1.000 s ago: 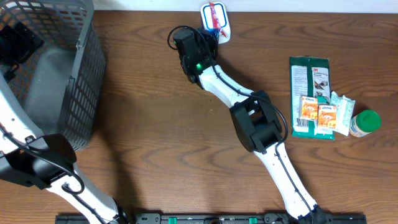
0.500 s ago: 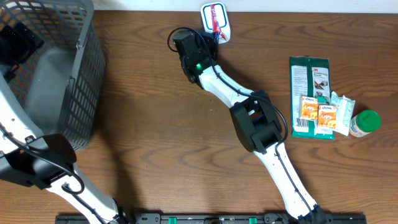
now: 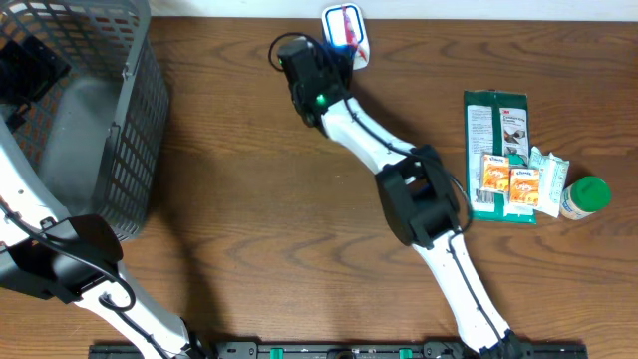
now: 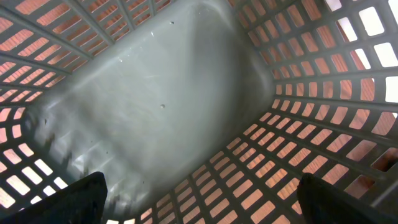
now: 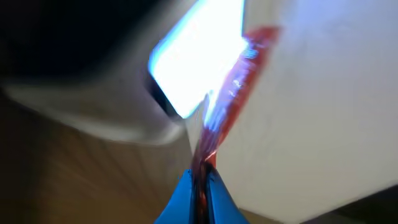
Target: Scan the item barcode
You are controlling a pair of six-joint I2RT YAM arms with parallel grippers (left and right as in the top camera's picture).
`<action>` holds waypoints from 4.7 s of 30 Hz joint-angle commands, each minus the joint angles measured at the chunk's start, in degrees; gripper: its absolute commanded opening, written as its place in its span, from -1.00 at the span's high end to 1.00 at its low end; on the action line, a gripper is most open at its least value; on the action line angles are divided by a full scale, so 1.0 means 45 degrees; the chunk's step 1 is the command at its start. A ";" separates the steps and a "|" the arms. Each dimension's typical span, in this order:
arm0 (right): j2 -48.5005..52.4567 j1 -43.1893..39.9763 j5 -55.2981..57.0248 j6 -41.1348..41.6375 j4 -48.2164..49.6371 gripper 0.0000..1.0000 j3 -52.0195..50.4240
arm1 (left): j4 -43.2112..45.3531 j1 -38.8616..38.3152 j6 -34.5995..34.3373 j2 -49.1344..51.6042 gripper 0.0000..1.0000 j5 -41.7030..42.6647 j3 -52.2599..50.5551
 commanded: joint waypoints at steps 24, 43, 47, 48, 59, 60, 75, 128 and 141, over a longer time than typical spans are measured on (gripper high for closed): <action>-0.5576 -0.9010 -1.2745 1.5397 -1.3056 0.97 -0.2375 | -0.0049 -0.0005 -0.0015 -0.0282 -0.96 -0.0034 0.0214; -0.5600 -1.0287 -1.3070 1.4921 -1.2371 -0.98 -0.4221 | -0.0053 -0.0005 -0.0015 -0.0282 -0.96 -0.0034 0.0214; -0.5600 -1.0287 -1.3075 1.4921 -1.2361 -0.98 -0.4221 | -0.0053 -0.0005 -0.0015 -0.0282 -0.96 -0.0034 0.0214; -0.5600 -1.0287 -1.3075 1.4921 -1.2356 -0.99 -0.4221 | -0.0053 -0.0005 -0.0015 -0.0282 -0.96 -0.0034 0.0214; -0.5600 -1.0287 -1.3075 1.4921 -1.2356 -0.98 -0.4221 | -0.0049 -0.0005 -0.0015 -0.0282 -0.96 -0.0034 0.0214; -0.5600 -1.0287 -1.3075 1.4921 -1.2356 -0.99 -0.4221 | -0.0053 -0.0005 -0.0015 -0.0282 -0.96 -0.0034 0.0214; -0.5600 -1.0287 -1.3075 1.4921 -1.2361 -0.98 -0.4221 | -0.0049 -0.0005 -0.0015 -0.0282 -0.96 -0.0034 0.0214; -0.6994 -0.9695 -1.3075 1.4921 -1.2327 -0.99 -0.4226 | -0.0053 -0.0005 -0.0015 -0.0282 -0.96 -0.0034 0.0214; -1.3376 -0.6178 -1.2288 1.4124 -1.2288 -0.99 -0.4226 | -0.0049 -0.0005 -0.0015 -0.0282 -0.96 -0.0034 0.0214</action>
